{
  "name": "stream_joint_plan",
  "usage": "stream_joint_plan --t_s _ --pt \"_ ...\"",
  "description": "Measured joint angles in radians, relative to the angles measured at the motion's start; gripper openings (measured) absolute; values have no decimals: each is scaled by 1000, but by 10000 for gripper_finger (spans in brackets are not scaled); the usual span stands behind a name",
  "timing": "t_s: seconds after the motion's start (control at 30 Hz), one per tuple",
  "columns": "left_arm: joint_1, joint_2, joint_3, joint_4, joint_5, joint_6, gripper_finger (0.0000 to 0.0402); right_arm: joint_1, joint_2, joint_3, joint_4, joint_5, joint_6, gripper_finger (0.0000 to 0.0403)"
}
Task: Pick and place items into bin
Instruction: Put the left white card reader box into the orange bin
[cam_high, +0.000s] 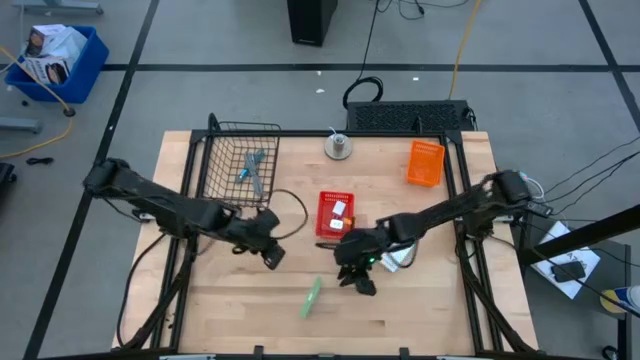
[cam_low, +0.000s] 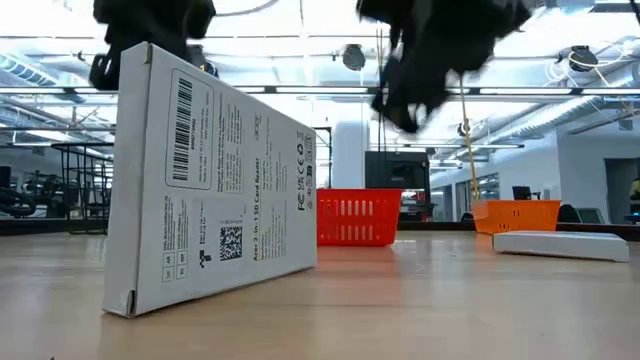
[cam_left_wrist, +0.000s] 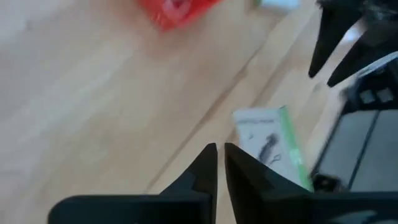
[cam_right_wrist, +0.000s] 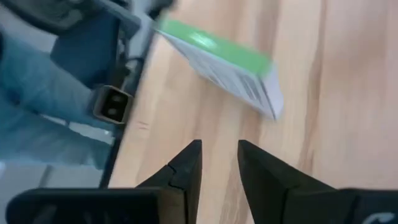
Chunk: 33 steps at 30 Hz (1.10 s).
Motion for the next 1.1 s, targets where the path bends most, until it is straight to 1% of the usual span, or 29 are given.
stream_joint_plan --t_s 0.1,0.17,0.23,0.33,0.43,0.57,0.67,0.8,0.93,1.1 --pt "0 -72 0 -11 -53 22 40 -16 -105 2 6 -5 -81 88" --pt "0 -109 0 0 -83 35 41 -33 -154 2 2 -5 -64 83" --pt "0 -138 0 -1 -109 53 42 -54 -176 2 7 -7 -22 82" --pt "0 -170 0 11 -125 89 42 -79 -189 1 60 -31 -32 91" --pt "0 -189 0 25 -124 84 42 -89 -168 3 137 -50 -74 115" --pt "0 -201 0 50 -121 49 42 -97 -126 0 116 -57 -116 160" --pt "-1 -199 0 78 -126 22 42 -98 -105 0 127 -57 -193 194" --pt "0 -196 0 122 -128 6 42 -94 -60 1 185 -60 -274 228" --pt "-2 -196 0 132 -130 -9 42 -90 3 22 186 -63 -337 241" --pt "-8 -196 0 139 -129 -14 42 -77 82 83 173 -103 -420 239"
